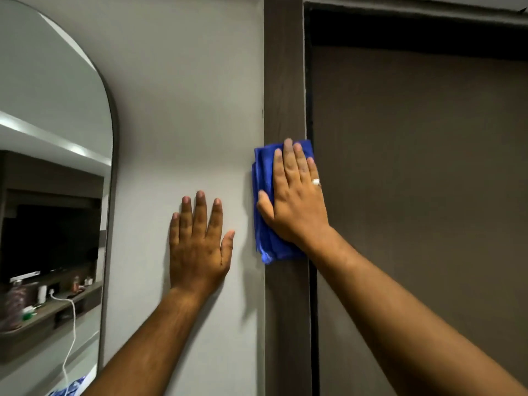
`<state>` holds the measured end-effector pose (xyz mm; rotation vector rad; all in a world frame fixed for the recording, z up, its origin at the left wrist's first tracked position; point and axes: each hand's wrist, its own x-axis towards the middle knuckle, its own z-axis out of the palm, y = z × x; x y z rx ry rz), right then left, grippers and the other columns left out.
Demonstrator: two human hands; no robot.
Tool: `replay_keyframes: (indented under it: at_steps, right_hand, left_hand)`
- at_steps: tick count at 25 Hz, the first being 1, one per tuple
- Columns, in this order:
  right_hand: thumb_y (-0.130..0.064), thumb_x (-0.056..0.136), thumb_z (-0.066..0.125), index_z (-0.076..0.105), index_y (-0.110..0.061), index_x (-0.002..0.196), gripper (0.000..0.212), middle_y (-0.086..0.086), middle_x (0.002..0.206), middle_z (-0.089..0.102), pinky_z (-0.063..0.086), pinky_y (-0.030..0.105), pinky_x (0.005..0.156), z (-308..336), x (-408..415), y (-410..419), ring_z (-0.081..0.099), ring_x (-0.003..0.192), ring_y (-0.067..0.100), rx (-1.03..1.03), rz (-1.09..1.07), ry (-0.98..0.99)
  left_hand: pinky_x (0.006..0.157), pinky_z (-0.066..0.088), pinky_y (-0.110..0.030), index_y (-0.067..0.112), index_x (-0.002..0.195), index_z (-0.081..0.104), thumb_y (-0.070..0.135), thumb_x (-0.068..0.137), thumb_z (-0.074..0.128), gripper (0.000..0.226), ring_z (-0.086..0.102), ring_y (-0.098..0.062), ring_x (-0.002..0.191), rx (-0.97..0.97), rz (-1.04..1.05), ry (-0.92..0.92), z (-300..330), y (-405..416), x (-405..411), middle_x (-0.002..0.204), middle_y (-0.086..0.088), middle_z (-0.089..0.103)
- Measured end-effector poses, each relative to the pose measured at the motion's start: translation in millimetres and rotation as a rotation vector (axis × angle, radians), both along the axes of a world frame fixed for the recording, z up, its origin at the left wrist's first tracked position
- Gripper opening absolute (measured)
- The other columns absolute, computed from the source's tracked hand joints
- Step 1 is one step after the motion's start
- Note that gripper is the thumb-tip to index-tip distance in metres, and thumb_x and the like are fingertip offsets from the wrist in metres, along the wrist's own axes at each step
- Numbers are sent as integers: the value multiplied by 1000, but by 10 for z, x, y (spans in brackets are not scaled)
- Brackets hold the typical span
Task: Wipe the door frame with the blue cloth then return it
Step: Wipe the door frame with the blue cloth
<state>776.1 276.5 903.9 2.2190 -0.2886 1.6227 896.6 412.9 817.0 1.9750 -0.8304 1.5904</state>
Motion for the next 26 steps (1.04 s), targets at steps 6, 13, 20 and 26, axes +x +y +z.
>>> replay_keyframes:
  at_steps: [6,13,20,26]
  right_hand:
    - [-44,88,40,12,-2,149,79,21,159,9,7,49,120,-934,99,-9,2,148,31,50,62,-100]
    - [-44,85,48,23,-1,147,79,21,155,19,13,50,119,-1877,-58,-20,11,146,33,-28,32,17]
    - [-45,90,41,16,-1,149,78,22,158,13,6,49,120,-1532,101,-38,5,147,33,80,45,-88]
    - [-39,91,38,13,-6,149,72,15,159,7,7,49,120,-2329,-126,80,-2,148,26,180,129,105]
  left_hand:
    - [119,3,-47,15,152,12,46,94,26,67,1,-34,148,51,25,18,-128,-2,-4,161,-16,5]
    - [119,3,-49,15,152,8,50,94,23,69,0,-36,148,104,21,44,-508,93,-8,161,-18,6]
    - [119,4,-49,16,153,9,50,97,24,67,8,-37,148,76,55,18,-776,27,75,161,-18,13]
    - [119,3,-50,14,153,8,49,96,26,68,0,-36,148,167,35,113,-792,138,-90,161,-16,4]
